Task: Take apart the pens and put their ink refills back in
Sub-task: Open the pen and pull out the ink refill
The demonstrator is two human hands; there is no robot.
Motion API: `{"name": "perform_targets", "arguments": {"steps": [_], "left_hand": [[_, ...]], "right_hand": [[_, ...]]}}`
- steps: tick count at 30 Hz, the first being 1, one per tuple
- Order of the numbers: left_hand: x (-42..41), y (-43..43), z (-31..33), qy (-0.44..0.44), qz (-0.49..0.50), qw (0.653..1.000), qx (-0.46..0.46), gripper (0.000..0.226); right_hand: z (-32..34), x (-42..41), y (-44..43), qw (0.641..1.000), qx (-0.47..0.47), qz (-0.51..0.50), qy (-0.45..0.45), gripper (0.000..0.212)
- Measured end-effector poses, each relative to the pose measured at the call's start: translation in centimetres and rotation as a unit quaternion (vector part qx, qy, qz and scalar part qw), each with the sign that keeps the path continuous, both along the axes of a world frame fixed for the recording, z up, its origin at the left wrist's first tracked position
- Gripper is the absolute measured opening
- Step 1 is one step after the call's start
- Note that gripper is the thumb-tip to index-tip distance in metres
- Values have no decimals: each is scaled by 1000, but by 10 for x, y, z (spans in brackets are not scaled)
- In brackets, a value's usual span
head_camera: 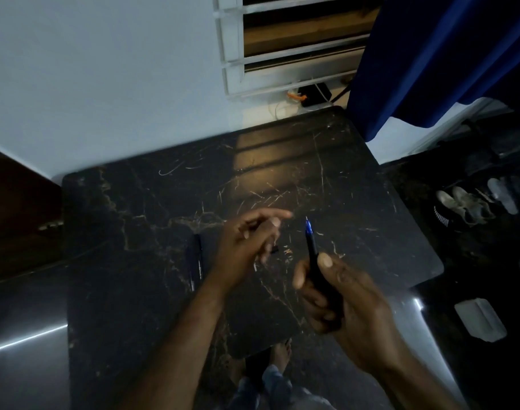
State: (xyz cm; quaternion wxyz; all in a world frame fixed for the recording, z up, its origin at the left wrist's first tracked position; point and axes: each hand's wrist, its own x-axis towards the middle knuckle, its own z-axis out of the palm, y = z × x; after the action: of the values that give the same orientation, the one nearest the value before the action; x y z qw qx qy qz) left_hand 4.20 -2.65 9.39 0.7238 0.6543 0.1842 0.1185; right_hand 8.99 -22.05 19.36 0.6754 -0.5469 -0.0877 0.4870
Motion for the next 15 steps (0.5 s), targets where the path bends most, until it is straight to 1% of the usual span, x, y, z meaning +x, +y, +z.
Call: {"name": "perform_targets", "arguments": {"steps": [1,2,3,6,8,10,11,12,14,15], "left_hand": [[-10,-3,24,-54,-77,993,-68,30],[-18,-7,46,-87,-133,982,-105,37],[-24,-11,63,-98,-158,976,-111,38],[-33,-7,96,-101,-151,979,-88,30],[-34,0,107,-114,-161,978,-69,30],[-32,3,115,-129,-146,980,-34,26],[-30,1,117,-139,-123,983,-10,23],[-28,-3,120,-148,-95,984,16,21],[-25,-14,123,-167,-29,983,67,16],[-23,-21,123,-174,6,981,83,12]], "right_hand": [[0,3,2,1000,12,16,20,38],[1,4,4,998,31,35,40,37],[1,5,6,995,56,53,58,36],[4,0,12,979,138,100,109,36],[6,-1,14,963,189,117,154,34],[9,0,16,958,211,117,157,34],[11,1,18,964,205,106,130,36],[13,1,19,974,190,88,86,38],[16,-2,23,987,150,33,-38,39],[16,-5,25,985,134,0,-113,37]]}}
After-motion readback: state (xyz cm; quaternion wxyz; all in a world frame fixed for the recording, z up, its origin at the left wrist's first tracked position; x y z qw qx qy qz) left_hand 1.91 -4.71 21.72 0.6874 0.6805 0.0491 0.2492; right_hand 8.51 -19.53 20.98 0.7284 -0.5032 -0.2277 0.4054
